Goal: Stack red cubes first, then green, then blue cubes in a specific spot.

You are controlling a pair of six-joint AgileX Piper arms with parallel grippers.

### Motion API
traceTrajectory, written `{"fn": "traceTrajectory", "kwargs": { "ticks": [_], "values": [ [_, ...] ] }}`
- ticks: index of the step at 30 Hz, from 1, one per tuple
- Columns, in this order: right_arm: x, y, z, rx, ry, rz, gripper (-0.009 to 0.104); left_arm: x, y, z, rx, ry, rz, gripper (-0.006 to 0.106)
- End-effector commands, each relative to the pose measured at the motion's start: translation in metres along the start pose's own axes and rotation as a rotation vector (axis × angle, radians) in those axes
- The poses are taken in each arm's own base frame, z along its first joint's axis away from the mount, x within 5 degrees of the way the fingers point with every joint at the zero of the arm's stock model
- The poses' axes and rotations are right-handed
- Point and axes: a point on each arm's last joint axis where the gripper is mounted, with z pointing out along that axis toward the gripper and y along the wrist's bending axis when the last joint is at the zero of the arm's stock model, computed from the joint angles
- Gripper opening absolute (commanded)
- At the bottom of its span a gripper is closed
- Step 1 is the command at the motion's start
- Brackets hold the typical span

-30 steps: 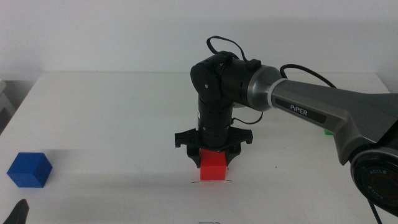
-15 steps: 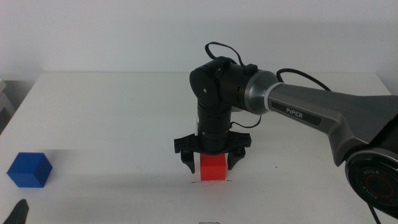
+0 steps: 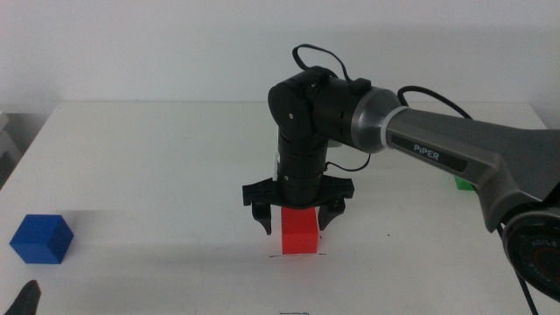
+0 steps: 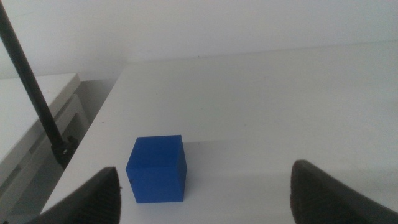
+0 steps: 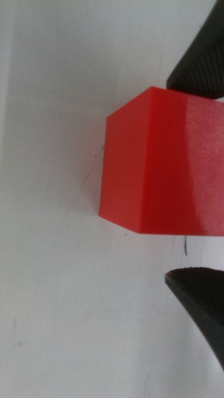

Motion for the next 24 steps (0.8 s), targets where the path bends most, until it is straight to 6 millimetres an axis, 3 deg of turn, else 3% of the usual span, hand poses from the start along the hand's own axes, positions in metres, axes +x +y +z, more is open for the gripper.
{"fn": "traceTrajectory", "kwargs": {
  "ticks": [1,9,15,19,24],
  "values": [
    [0.004,-0.004,-0.045,-0.009,-0.040,-0.010,0.075,-0.010,0.000,-0.002,-0.001,-0.106,-0.013,0.093],
    [0.005,-0.008,-0.064,-0.001,-0.094,0.007,0.073,-0.010,0.000,-0.002,-0.001,-0.106,-0.013,0.093],
    [0.009,-0.012,-0.091,-0.037,-0.143,0.008,0.071,-0.010,0.000,-0.002,-0.001,-0.106,-0.013,0.093],
    [0.008,-0.028,-0.119,-0.060,-0.199,0.031,0.071,-0.010,0.000,-0.002,-0.001,-0.106,-0.013,0.093],
    [0.002,-0.063,-0.156,-0.083,-0.280,0.046,0.071,-0.010,0.000,-0.002,-0.001,-0.106,-0.013,0.093]
  ]
}}
